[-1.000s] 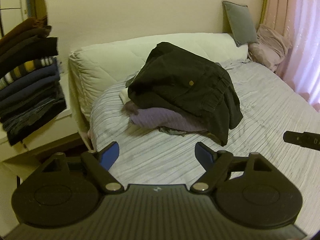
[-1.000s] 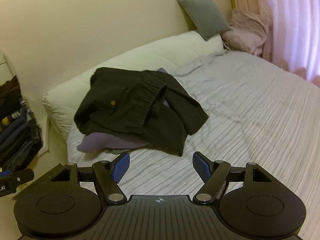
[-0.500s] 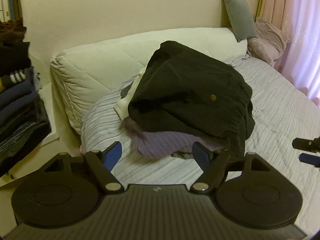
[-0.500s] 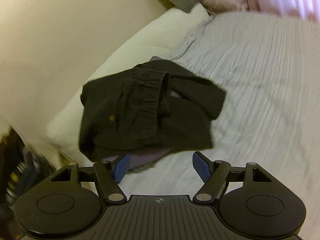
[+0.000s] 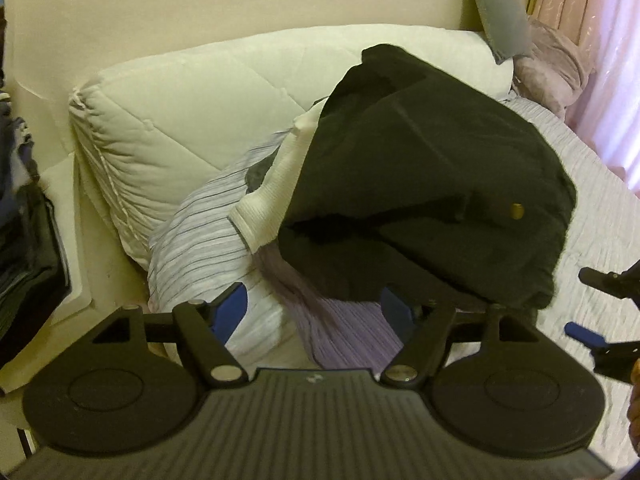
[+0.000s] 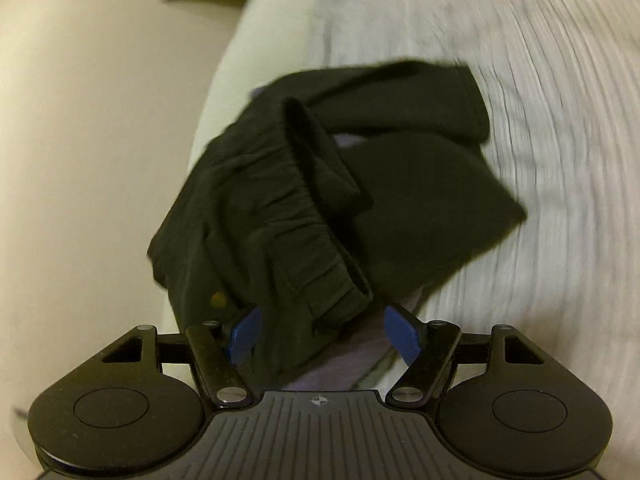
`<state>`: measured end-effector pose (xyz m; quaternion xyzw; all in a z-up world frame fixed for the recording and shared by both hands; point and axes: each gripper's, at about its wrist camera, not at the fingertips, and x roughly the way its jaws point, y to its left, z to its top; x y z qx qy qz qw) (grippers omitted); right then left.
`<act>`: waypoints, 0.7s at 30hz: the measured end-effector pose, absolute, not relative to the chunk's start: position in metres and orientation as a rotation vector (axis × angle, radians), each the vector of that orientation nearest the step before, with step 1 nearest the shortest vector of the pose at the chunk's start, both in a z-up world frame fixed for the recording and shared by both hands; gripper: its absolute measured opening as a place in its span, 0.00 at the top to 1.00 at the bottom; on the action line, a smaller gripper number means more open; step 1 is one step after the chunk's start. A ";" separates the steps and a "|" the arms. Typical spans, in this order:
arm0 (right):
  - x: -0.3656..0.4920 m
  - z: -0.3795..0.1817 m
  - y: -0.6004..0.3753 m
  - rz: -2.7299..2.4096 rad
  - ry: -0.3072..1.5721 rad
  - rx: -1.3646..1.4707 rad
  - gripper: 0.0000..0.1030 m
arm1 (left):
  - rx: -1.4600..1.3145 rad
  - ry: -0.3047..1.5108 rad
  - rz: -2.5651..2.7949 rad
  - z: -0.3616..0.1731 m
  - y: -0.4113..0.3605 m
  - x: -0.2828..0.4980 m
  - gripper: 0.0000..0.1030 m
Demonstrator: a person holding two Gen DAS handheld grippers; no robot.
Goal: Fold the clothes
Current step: 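Reach both grippers into the dark green shorts on the pile, then grasp the dark green shorts with both grippers and lift them off the pile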
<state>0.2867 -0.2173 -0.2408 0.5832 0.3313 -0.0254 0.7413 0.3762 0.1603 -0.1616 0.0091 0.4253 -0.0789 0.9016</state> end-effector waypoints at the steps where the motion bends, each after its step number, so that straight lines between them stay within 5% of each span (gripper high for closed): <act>1: 0.290 -0.250 -0.217 -0.064 0.723 1.324 0.29 | 0.018 0.885 -0.164 -0.166 0.162 0.383 0.31; 8: 0.307 -0.286 -0.213 -0.086 0.639 1.499 0.30 | -0.002 0.913 -0.166 -0.191 0.170 0.414 0.31; 11: 0.311 -0.287 -0.212 -0.090 0.596 1.519 0.64 | -0.016 0.925 -0.166 -0.201 0.172 0.425 0.31; 13: 0.308 -0.278 -0.216 -0.071 0.561 1.498 0.72 | -0.029 0.928 -0.160 -0.206 0.173 0.432 0.31; 20: 0.299 -0.252 -0.216 -0.023 0.494 1.448 0.70 | -0.137 0.943 -0.161 -0.226 0.176 0.452 0.31; 21: 0.299 -0.251 -0.215 -0.020 0.490 1.446 0.55 | -0.158 0.945 -0.165 -0.229 0.176 0.454 0.32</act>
